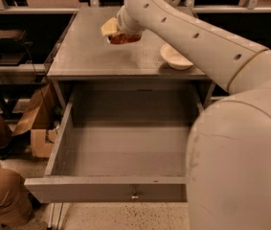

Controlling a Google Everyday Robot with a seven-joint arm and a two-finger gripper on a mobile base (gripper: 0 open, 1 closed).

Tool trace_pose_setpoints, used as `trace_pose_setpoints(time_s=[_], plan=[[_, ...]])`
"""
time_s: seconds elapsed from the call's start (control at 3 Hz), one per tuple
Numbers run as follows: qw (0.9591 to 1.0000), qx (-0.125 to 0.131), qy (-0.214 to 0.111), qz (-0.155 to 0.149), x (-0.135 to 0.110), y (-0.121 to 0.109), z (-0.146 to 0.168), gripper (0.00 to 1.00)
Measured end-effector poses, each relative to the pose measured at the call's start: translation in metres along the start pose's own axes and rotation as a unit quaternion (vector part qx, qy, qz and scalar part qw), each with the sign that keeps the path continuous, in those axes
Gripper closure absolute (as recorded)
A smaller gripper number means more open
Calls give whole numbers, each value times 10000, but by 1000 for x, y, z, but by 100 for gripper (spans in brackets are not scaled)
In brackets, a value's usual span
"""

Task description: Place coke can into top drawer

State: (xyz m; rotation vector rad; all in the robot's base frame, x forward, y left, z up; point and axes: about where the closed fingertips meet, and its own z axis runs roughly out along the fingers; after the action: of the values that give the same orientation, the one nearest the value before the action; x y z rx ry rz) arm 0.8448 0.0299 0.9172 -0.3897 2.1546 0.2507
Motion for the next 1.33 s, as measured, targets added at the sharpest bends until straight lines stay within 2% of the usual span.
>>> trace_pose_setpoints(time_s=[0.33, 0.67, 1.0, 1.33], plan=[[9996, -259, -25, -104, 5, 13, -46, 100], [9984, -424, 79, -373, 16, 27, -86, 100], [9914, -719, 226, -1071, 26, 50, -110, 100], [9915, -741, 260, -1036, 27, 50, -104, 100]])
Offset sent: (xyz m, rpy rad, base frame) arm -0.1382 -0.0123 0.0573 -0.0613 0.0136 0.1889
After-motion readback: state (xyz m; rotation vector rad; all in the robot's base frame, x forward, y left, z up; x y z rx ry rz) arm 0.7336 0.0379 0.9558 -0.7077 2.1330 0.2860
